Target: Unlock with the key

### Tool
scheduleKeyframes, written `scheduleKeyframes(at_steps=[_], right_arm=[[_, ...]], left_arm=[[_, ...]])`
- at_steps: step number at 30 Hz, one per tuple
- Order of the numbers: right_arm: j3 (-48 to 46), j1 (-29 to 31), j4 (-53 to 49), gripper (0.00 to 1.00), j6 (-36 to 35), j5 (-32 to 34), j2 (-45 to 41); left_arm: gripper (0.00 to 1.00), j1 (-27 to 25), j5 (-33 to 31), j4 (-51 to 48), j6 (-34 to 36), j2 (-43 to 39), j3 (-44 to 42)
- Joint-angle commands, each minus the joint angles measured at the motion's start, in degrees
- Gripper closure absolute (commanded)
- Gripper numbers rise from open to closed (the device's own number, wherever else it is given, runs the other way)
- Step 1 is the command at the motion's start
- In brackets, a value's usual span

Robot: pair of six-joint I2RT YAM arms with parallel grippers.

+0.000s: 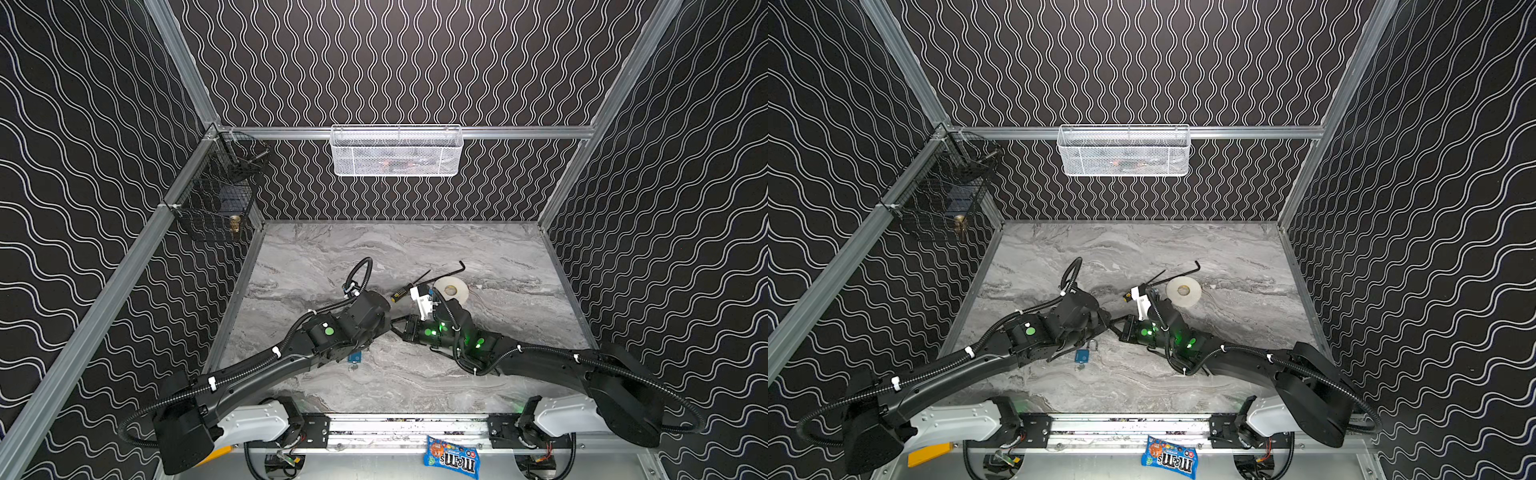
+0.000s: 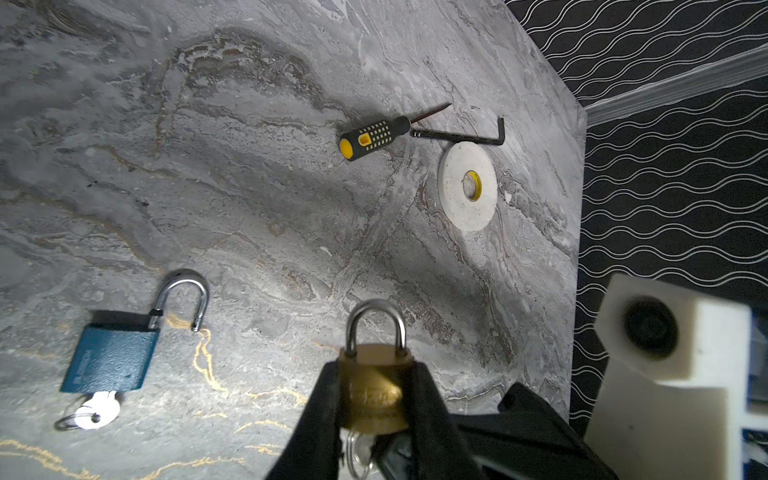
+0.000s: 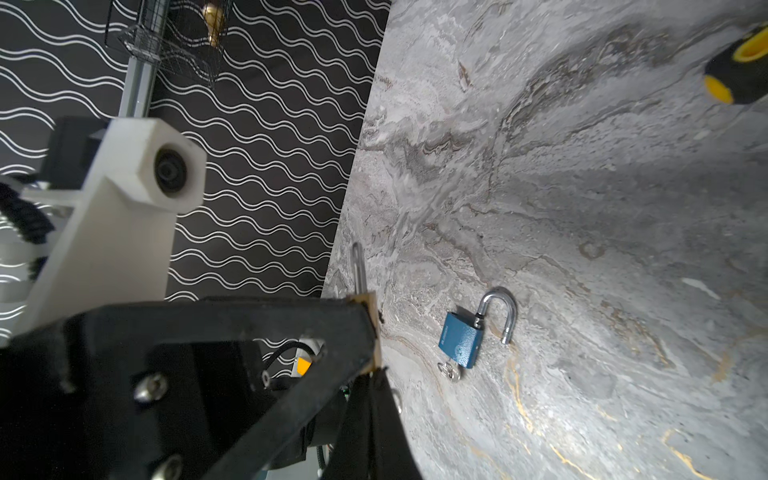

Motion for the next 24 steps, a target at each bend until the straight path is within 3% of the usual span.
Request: scheduleKeyframes(at_steps=[1,12,24], right_arm=[[-0.35,-0.10,5.86,1.00,0.95,5.76,-1.12],[0.64,0.37,0.44,1.00,-0.57,4.63,-2.54],[-0.49,1.87,-4.70,0.84,-0.83,4.63,-6.59]], left_arm=[[1.00,-0.75,6.35,2.30,-1.79,-0.66,-1.13],[1.00,0.14,4.91,3.10,-0.46,-0.16,1.19],[1.00,1.48,-2.13,0.91,-0.05,-0.80,2.49]])
